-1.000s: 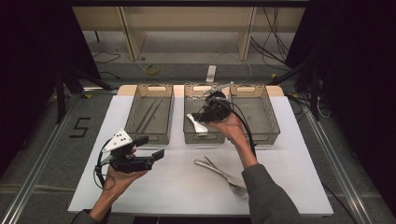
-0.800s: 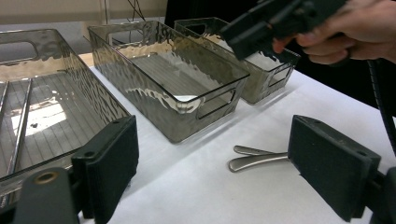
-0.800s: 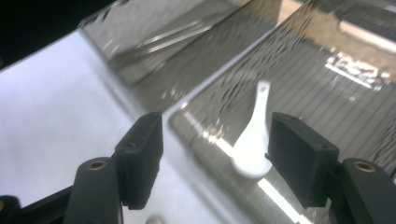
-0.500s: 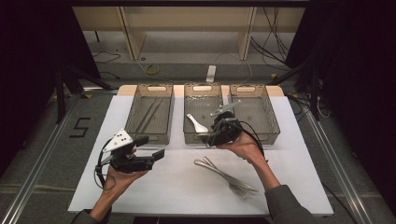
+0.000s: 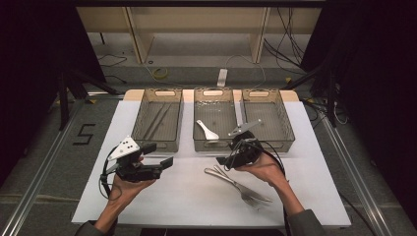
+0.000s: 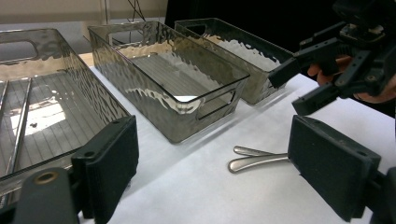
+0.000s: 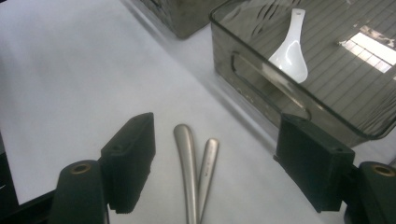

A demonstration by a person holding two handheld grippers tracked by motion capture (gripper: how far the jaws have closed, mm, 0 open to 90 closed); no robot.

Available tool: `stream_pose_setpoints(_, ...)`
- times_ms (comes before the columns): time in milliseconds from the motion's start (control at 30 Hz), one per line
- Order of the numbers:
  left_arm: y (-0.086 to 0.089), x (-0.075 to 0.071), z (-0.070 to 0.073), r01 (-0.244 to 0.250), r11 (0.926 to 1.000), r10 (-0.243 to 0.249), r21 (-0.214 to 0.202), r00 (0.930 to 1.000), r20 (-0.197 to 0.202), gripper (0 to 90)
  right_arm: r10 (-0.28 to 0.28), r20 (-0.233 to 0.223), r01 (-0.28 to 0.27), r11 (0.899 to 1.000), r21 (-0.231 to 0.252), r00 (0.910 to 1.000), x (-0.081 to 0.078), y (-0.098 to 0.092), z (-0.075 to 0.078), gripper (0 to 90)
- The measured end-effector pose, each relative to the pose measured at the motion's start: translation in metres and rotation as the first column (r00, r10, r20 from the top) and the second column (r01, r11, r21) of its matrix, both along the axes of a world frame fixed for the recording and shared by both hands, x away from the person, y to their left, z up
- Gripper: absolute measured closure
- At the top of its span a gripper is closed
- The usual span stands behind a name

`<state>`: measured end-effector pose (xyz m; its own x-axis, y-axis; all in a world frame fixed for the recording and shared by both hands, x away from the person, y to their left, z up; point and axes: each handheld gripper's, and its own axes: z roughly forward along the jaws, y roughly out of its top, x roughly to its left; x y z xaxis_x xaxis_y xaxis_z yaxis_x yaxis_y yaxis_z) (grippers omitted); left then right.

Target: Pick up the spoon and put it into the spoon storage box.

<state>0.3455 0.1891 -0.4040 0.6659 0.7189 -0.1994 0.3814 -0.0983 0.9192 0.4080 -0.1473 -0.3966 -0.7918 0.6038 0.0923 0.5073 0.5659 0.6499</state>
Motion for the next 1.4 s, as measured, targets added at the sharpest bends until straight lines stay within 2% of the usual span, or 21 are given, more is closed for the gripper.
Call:
stream_pose_setpoints(100, 0.000, 0.000, 0.000, -0.001, 1.0000, 0.001, -0.001, 1.0000, 0.000, 16.0, 0.008, 0.011, -0.008, 1.000, -0.006, 0.9999, -0.004, -0.002, 0.001, 28.0)
stream_pose_setpoints(333, -0.002, 0.000, 0.000, 0.001, 1.0000, -0.001, 0.001, 1.0000, -0.001, 16.0, 0.016, -0.023, -0.016, 1.000, -0.024, 0.9996, -0.012, -0.003, -0.006, 27.6)
stream_pose_setpoints(500, -0.003, 0.001, 0.000, 0.004, 1.0000, -0.004, 0.007, 1.0000, -0.002, 16.0, 0.038, -0.032, -0.040, 0.997, -0.062, 0.9988, -0.015, -0.004, -0.014, 27.7)
stream_pose_setpoints(567, -0.003, 0.001, 0.001, 0.001, 1.0000, -0.001, 0.001, 1.0000, -0.003, 16.0, 0.032, -0.049, -0.036, 0.996, -0.086, 0.9983, -0.017, -0.004, -0.018, 27.7)
stream_pose_setpoints(933, -0.003, 0.001, 0.001, 0.003, 1.0000, -0.003, -0.002, 1.0000, -0.002, 16.0, 0.028, -0.109, -0.042, 0.990, -0.131, 0.9936, -0.018, -0.005, -0.030, 27.6)
stream_pose_setpoints(1000, -0.003, 0.001, 0.001, 0.003, 1.0000, -0.003, 0.000, 1.0000, -0.002, 16.0, 0.023, -0.119, -0.041, 0.987, -0.152, 0.9926, -0.019, -0.005, -0.033, 27.0)
stream_pose_setpoints(1400, -0.003, 0.000, 0.001, 0.004, 1.0000, -0.004, -0.003, 1.0000, -0.001, 16.0, 0.019, -0.140, -0.044, 0.982, -0.182, 0.9900, -0.022, -0.007, -0.044, 27.0)
